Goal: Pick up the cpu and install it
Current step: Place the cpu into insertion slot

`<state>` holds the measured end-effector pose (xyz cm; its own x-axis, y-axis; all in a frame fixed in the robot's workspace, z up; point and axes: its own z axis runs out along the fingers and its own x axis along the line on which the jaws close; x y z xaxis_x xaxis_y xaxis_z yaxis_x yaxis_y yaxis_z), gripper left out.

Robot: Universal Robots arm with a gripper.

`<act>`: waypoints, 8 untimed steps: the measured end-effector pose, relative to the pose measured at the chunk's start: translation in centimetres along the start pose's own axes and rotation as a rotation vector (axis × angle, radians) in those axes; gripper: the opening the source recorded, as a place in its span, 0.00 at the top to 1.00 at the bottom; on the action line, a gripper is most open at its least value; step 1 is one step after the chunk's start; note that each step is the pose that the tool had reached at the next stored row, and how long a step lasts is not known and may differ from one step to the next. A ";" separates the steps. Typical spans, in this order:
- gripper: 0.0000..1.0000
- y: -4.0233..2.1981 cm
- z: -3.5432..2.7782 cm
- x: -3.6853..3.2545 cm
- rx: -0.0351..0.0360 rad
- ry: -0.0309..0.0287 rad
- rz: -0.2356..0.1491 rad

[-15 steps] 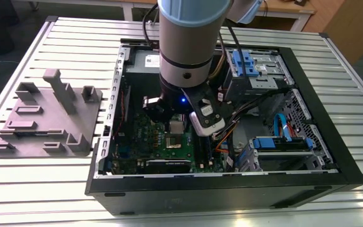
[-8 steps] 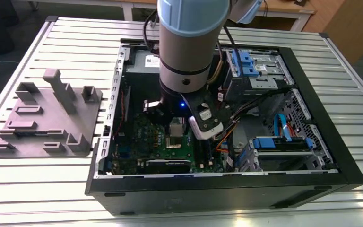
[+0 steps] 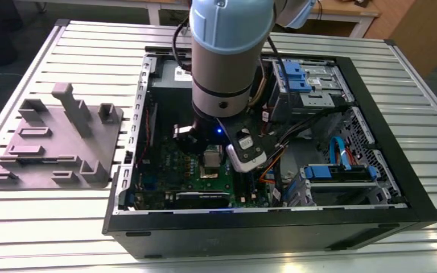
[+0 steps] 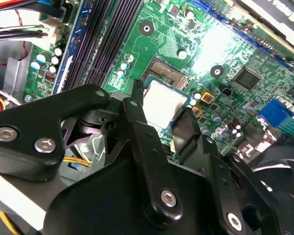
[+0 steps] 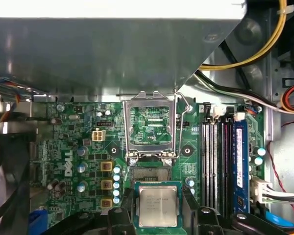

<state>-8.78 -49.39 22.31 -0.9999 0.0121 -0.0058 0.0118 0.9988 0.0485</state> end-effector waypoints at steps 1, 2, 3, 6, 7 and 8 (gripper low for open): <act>0.53 -0.01 0.18 0.00 -0.0001 0.0000 0.000; 0.53 -0.01 0.36 0.00 -0.0001 -0.0001 0.000; 0.53 -0.02 0.54 0.00 -0.0001 -0.0001 0.000; 0.53 -0.05 1.10 0.01 -0.0001 -0.0001 0.000; 0.53 -0.06 1.27 0.02 0.0000 0.0000 0.000; 0.53 -0.07 1.44 0.03 0.0000 0.0000 0.000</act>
<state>-8.80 -49.39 20.87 -0.9999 0.0122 -0.0057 0.0119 0.9988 0.0485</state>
